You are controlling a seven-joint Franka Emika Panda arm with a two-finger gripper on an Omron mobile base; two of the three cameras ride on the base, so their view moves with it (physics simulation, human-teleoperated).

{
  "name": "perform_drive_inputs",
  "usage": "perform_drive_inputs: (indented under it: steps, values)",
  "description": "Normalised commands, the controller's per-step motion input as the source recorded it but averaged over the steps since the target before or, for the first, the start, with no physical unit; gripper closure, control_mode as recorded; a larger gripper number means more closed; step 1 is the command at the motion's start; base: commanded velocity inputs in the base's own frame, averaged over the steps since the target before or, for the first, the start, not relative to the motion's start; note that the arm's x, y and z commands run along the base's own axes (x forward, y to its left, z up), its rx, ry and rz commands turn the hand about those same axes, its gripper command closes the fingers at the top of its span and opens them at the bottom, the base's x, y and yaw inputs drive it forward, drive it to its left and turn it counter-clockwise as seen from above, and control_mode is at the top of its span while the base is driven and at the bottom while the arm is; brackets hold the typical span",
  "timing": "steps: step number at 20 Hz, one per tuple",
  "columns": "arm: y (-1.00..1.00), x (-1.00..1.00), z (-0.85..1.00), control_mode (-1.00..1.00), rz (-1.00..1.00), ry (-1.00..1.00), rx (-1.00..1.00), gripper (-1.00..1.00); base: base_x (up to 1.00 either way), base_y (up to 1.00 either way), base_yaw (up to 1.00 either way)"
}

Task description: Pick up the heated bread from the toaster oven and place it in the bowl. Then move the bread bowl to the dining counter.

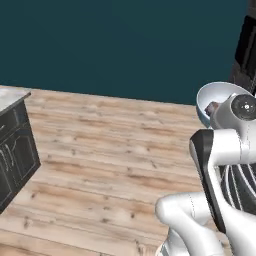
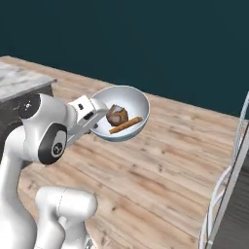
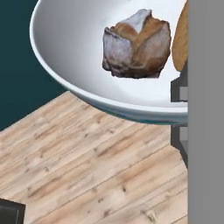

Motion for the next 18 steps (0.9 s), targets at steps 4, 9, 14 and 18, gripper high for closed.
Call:
perform_drive_inputs:
  steps: [4, 9, 14, 18]
  values:
    - [0.00, 0.00, 0.00, 1.00, 0.00, 0.00, 0.00, 1.00, 0.00, 0.00, 1.00]
    - [0.00, 0.00, 0.00, 1.00, 0.00, 0.00, 0.00, 1.00, 0.00, 0.00, 1.00]
    - [0.00, 0.00, 0.00, 1.00, 0.00, 0.00, 0.00, 1.00, 0.79, -0.01, 0.72]
    - [0.00, 0.00, 0.00, 1.00, 0.00, 0.00, 0.00, 1.00, 1.00, -0.17, 0.40]
